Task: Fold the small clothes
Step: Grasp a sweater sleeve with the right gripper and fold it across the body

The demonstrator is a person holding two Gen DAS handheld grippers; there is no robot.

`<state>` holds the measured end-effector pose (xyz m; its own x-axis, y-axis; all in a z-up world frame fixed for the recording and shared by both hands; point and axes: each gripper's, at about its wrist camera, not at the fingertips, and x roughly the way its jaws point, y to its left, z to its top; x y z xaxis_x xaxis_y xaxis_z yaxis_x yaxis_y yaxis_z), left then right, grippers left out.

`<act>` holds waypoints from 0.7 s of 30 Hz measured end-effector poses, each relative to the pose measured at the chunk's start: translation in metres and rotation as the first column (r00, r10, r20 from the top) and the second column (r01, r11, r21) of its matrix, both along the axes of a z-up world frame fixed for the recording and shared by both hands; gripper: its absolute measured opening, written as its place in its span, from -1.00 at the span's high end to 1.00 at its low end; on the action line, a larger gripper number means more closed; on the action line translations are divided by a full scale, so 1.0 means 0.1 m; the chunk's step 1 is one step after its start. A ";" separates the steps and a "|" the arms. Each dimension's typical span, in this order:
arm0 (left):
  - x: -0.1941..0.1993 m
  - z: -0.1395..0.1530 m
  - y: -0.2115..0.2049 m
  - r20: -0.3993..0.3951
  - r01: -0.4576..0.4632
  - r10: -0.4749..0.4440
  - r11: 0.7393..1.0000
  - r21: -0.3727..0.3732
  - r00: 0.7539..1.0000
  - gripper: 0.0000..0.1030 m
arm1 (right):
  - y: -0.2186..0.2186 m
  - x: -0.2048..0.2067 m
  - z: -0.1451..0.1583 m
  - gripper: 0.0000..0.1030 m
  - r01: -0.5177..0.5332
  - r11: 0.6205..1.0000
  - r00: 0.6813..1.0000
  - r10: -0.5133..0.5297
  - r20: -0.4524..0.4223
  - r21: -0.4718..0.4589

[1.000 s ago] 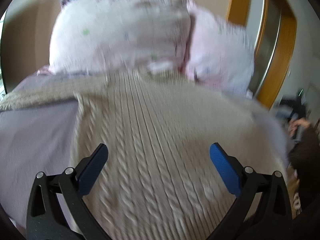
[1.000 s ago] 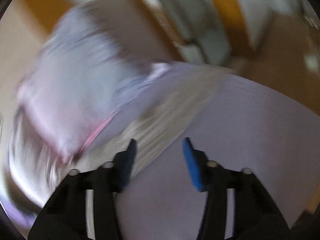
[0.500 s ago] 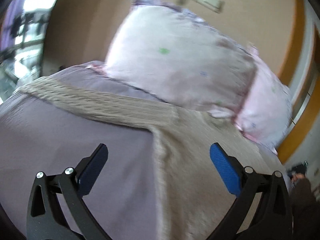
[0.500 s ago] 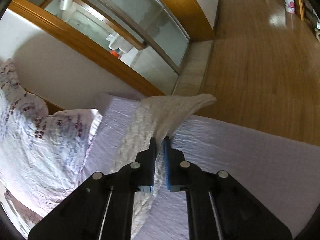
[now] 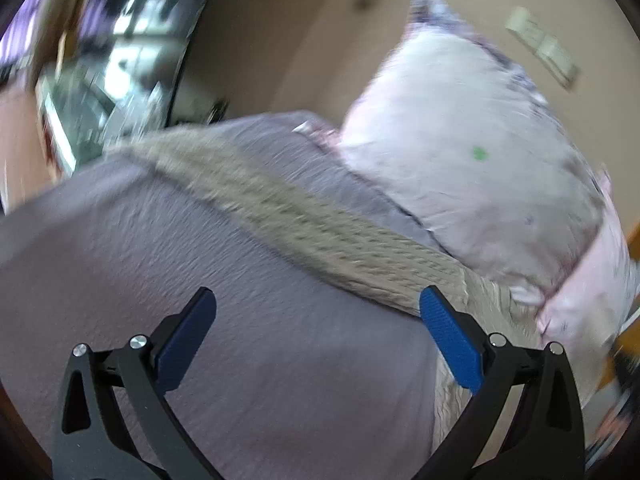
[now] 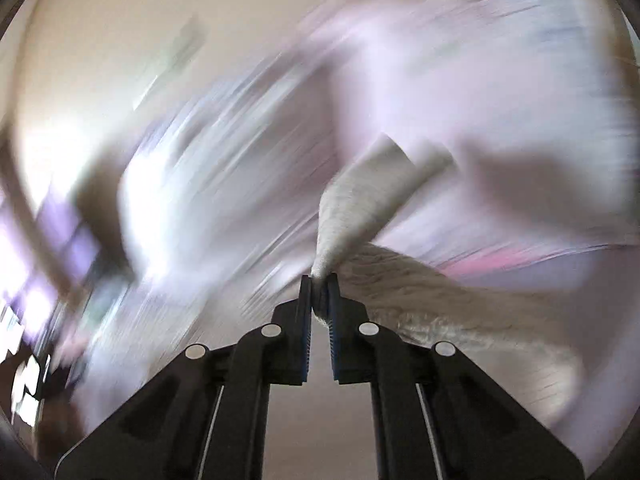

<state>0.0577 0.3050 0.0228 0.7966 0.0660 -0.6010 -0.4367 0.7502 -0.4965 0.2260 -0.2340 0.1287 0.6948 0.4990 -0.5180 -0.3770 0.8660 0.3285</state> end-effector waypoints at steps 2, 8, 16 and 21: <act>0.02 -0.08 0.16 -0.012 -0.033 0.032 0.996 -0.082 0.999 -0.96 | 0.59 0.00 -0.28 0.62 -0.178 0.983 0.976 0.171 -0.135 -0.040; 0.06 -0.13 0.54 -0.063 -0.140 0.130 0.971 -0.192 0.990 -0.93 | 0.34 -0.05 -0.31 -0.38 -0.105 0.994 0.990 0.103 -0.101 -0.011; 0.33 -0.17 1.15 -0.067 -0.277 0.269 0.916 -0.291 0.961 -0.69 | -0.30 -0.43 -0.28 -0.46 0.056 0.998 0.993 -0.053 -0.107 0.023; 0.43 -0.24 1.40 -0.084 -0.326 0.316 0.887 -0.328 0.945 0.32 | -0.58 -0.53 -0.32 -0.52 0.101 0.992 0.990 -0.093 -0.110 0.069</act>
<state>0.1007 0.4446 -0.0008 0.7490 0.1082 -0.6537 -0.6425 0.3598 -0.6766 0.1727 -0.2917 0.0963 0.6849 0.4714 -0.5557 -0.2516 0.8687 0.4268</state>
